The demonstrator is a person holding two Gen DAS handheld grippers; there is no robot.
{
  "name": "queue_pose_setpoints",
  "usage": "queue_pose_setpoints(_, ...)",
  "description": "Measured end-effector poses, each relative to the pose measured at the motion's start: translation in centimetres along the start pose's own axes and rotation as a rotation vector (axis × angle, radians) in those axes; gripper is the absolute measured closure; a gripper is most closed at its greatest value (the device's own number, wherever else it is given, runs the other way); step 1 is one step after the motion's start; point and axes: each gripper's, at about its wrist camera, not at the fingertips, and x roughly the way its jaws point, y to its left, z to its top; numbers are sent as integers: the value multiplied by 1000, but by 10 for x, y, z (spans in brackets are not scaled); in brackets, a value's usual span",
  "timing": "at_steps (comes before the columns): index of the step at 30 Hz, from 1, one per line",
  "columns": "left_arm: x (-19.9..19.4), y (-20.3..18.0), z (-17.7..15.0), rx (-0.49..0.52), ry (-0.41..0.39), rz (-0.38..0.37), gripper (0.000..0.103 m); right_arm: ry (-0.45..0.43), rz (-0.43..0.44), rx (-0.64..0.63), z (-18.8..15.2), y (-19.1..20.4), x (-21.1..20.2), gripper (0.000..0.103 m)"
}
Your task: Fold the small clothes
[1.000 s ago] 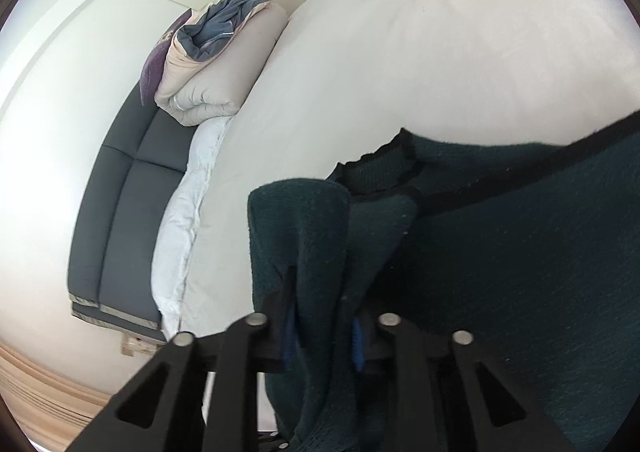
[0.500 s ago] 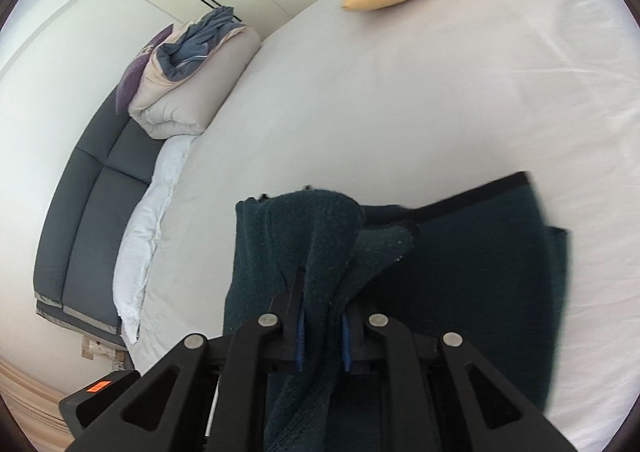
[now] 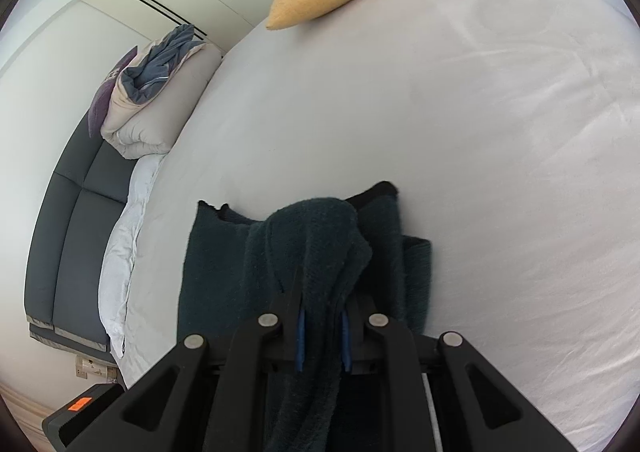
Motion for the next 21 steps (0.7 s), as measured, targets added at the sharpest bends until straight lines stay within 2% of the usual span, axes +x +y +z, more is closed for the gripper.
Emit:
queue_pose_setpoints(2, 0, 3, -2, -15, -1, -10, 88, 13, 23, 50, -4, -13, -1, 83)
queue_pose_setpoints(4, -10, 11, -6, -17, -3, -44, 82, 3, 54, 77, -9, -19, -8, 75)
queue_pose_setpoints(5, -20, 15, -9, -18, 8, -42, 76, -4, 69, 81, -13, -20, -14, 71)
queue_pose_setpoints(7, -45, 24, -17, -30, -6, -77, 56, -11, 106, 92, -22, -21, -26, 55)
queue_pose_setpoints(8, -55, 27, -19, -32, -21, -94, 37, -17, 117, 94, -28, -20, -31, 53)
queue_pose_setpoints(9, -73, 32, -22, -36, -55, -101, 33, -18, 129, 87, -34, -17, -36, 49)
queue_pose_setpoints(12, -114, 44, -21, -19, -132, -106, 33, -3, 157, 56, -59, -4, -50, 39)
queue_pose_setpoints(15, -131, 61, -10, 0, -170, -46, 33, 32, 143, 34, -84, 5, -54, 39)
queue_pose_setpoints(18, -140, 80, 0, -1, -192, 20, 33, 41, 90, 25, -105, 5, -58, 40)
queue_pose_setpoints(20, -140, 90, 3, 0, -182, 44, 33, 41, 44, 1, -115, 6, -59, 52)
queue_pose_setpoints(21, -139, 93, 3, -1, -175, 46, 33, 47, 19, -10, -118, 6, -59, 66)
